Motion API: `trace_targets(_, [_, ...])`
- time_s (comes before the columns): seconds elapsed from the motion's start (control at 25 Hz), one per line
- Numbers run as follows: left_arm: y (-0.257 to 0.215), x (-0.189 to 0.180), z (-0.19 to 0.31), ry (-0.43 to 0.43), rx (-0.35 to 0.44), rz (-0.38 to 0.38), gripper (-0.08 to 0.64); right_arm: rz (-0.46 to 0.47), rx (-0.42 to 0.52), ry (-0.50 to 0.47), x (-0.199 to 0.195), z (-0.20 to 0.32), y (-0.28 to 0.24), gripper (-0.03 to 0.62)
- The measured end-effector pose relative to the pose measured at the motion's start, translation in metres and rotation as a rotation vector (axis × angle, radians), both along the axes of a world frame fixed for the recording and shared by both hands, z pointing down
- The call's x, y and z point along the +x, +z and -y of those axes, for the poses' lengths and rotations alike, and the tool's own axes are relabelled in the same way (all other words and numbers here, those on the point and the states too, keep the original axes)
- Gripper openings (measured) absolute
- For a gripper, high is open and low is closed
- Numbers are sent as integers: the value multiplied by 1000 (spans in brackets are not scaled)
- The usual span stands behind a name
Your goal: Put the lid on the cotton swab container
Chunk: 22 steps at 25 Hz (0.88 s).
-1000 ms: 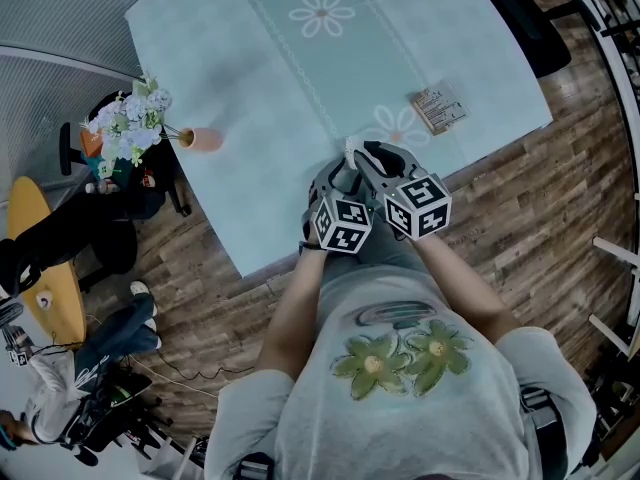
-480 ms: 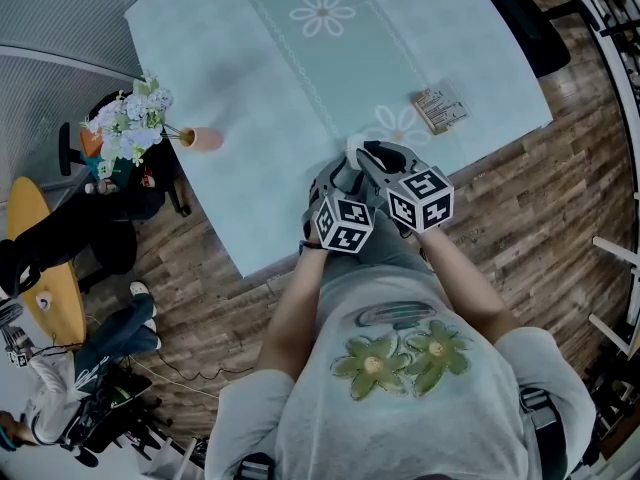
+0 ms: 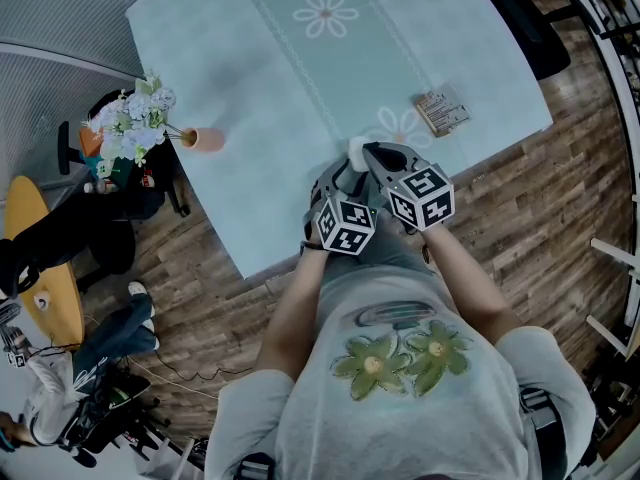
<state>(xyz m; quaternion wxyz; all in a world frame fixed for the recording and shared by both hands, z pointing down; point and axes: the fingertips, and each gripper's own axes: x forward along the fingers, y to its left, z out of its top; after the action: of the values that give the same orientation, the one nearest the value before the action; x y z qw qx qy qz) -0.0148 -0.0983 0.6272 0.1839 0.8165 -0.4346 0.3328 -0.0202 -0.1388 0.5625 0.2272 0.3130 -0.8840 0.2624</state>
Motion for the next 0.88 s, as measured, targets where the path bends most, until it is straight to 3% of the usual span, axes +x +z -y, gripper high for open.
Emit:
trace_targets(0.2, [0,0,0,14,-1,3,176,-58,-20,-134,-10,-7,2,0])
trace_targets(0.4, [0,2,0,25,-2,10,176,-292,-39,-290,-12,-12,9,0])
trace_targets(0.52, [1,0,1,28,-3,13,176,-388,-76,-355,-15,-12,12,0])
trace_targets(0.72, [0,1,0,34,-7,22,173,-397,-114,-387,-14,-13,11,0])
trace_targets(0.88, [2,2,-2,35,-25,15,170,-387,-90,-367,-13,-13,11,0])
